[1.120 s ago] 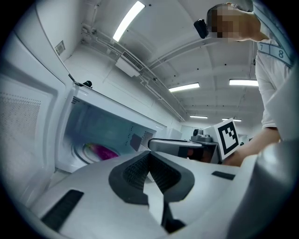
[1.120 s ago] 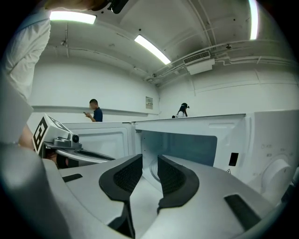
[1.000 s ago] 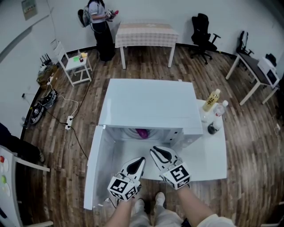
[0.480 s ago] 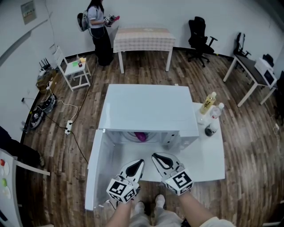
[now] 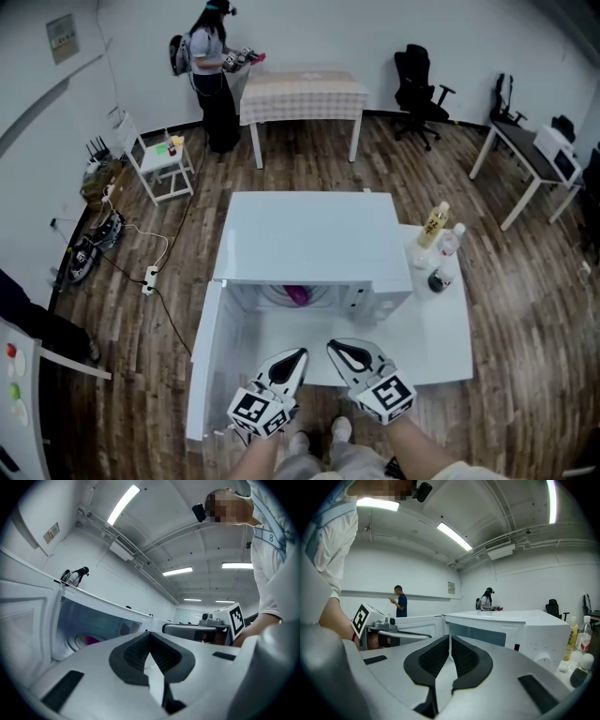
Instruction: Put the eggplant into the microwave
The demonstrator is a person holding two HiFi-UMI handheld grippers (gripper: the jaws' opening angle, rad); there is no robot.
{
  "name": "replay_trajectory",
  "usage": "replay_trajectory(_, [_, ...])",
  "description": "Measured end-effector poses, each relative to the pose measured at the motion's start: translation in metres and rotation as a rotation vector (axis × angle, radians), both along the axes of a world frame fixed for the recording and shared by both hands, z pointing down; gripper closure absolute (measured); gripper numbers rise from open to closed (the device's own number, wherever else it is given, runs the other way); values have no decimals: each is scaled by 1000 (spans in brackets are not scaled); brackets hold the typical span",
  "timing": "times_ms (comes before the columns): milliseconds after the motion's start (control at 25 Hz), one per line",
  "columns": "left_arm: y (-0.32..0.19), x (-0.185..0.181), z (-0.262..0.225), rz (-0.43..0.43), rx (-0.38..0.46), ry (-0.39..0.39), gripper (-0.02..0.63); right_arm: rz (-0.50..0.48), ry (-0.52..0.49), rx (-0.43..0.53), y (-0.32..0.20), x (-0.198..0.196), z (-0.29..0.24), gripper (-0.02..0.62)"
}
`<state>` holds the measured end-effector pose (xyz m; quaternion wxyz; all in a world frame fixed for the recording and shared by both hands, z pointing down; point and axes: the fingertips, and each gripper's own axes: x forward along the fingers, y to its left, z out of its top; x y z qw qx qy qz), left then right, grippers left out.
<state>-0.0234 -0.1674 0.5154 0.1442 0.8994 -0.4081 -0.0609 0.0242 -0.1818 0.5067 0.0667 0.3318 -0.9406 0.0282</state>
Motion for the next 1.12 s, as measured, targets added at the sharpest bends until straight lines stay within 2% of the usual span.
replay_trajectory(840, [55,46,-43,178,56,-22,606,-11,-18,-19,63,40,-30,554])
replay_trajectory(1120, [63,47,-52,184,66,-33,606,-14,7,-29,77,45,-29,560])
